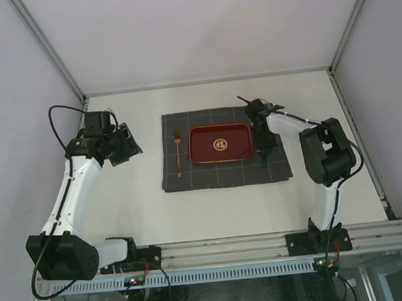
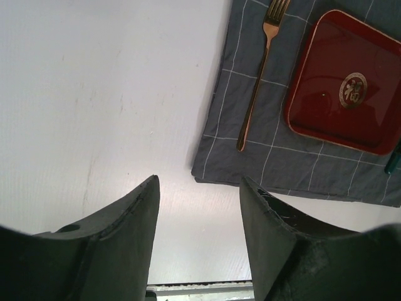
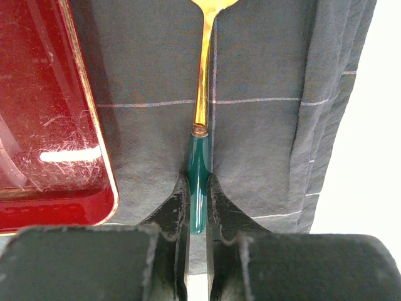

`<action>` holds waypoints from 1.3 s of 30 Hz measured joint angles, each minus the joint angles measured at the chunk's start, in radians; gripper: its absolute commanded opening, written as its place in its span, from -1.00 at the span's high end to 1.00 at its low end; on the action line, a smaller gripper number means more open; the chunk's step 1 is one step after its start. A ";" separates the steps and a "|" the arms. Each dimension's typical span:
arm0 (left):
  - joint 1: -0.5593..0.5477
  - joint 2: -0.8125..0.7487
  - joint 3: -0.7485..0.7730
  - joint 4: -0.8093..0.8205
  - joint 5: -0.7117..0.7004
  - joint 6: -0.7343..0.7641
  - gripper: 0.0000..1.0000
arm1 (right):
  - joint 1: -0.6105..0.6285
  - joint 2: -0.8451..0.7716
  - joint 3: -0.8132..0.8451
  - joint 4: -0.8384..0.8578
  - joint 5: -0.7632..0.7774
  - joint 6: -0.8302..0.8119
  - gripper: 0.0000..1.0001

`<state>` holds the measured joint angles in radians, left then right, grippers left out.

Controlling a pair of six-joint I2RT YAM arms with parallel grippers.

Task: Set the dinner table for one person
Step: Place the spoon on the napkin.

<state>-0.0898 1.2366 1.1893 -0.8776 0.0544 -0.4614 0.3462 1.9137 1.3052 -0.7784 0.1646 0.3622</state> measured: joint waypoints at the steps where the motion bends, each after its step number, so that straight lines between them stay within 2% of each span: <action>1: 0.000 0.003 0.003 0.000 0.000 0.000 -0.16 | 0.000 0.002 0.002 0.000 0.000 -0.001 1.00; 17: -0.002 0.014 0.006 0.000 -0.002 0.000 -0.16 | -0.004 0.008 0.011 -0.003 -0.002 -0.005 1.00; 28: -0.002 0.018 0.006 0.000 -0.002 -0.001 -0.18 | 0.003 0.013 0.013 0.000 0.004 0.000 0.42; 39: -0.002 0.021 0.006 0.002 0.002 -0.001 -0.18 | 0.020 0.016 0.013 -0.007 0.039 0.005 0.28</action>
<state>-0.0917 1.2572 1.1954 -0.8761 0.0566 -0.4625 0.3664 1.9297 1.3182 -0.7853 0.2039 0.3672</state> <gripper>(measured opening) 0.591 0.352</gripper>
